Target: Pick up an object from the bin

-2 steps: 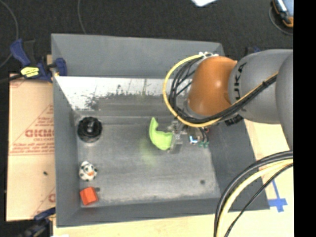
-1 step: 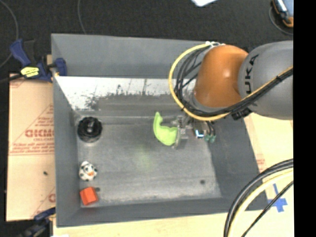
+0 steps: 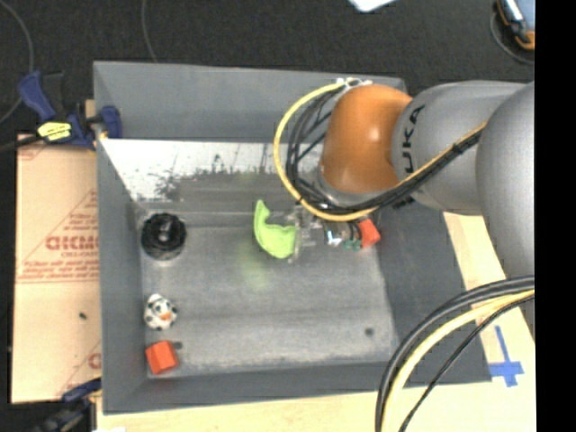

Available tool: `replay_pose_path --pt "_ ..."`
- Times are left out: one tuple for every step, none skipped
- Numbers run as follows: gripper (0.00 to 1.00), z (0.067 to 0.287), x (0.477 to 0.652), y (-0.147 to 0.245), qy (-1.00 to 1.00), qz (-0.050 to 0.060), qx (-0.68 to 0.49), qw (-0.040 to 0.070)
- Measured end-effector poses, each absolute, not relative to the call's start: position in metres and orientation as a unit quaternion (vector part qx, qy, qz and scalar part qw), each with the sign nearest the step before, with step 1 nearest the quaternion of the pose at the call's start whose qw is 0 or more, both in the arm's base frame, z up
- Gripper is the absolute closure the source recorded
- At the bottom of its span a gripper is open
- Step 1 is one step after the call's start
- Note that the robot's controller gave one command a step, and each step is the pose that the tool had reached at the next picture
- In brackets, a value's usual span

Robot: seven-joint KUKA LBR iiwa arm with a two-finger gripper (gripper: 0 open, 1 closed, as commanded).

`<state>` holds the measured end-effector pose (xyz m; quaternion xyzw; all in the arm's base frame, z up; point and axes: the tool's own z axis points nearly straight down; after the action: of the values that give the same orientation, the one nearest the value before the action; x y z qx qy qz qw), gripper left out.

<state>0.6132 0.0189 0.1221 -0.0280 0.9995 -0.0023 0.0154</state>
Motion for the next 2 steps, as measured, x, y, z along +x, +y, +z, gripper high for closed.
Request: replay_pose_path --pt "1.00 0.327 0.598 0.024 1.000 -0.001 -0.015 0.009" --pt "1.00 0.418 0.593 0.025 1.000 -0.001 -0.006 0.009"
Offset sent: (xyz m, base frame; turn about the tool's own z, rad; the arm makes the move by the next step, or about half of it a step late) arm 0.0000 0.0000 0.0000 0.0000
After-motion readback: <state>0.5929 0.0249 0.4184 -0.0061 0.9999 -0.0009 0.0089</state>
